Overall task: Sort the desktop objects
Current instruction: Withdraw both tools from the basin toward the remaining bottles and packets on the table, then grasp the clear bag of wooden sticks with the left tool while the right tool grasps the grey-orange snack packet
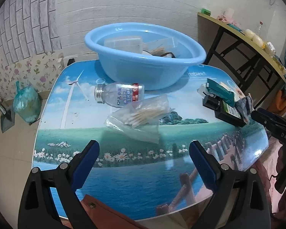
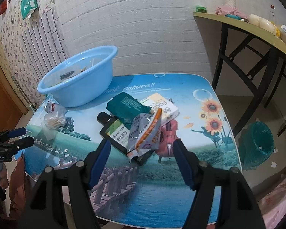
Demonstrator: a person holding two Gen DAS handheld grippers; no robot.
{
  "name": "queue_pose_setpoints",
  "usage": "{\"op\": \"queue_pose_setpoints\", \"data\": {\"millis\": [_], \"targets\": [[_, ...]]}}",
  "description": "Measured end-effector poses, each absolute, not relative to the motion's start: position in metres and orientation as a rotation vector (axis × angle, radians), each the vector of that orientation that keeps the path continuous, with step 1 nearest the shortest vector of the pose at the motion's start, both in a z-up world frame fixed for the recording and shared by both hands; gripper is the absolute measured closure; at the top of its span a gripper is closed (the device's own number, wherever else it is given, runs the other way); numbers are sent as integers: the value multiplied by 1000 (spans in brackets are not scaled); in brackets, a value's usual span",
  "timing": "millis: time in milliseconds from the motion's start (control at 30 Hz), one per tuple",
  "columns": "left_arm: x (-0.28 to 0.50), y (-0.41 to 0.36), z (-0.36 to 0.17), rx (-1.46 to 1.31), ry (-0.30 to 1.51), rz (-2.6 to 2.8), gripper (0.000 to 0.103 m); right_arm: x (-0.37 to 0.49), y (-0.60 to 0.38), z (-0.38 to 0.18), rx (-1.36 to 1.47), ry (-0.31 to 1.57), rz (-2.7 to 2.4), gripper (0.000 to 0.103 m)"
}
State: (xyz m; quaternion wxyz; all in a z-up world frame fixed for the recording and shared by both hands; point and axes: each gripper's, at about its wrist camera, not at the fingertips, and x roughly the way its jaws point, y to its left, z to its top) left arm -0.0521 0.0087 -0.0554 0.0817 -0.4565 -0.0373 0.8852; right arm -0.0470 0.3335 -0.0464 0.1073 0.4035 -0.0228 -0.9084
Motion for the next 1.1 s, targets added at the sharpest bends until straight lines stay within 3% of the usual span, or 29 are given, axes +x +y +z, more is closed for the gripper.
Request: {"op": "queue_pose_setpoints", "data": {"millis": [933,1100], "targets": [[-109,6,-92,-1430,-156,2608,8,-74,322,-60,1247,-34,-2662,36],[-112,13,-95,-1417,-81,2625,9,-78,316,-65,1272,-16,-2667,36]]}}
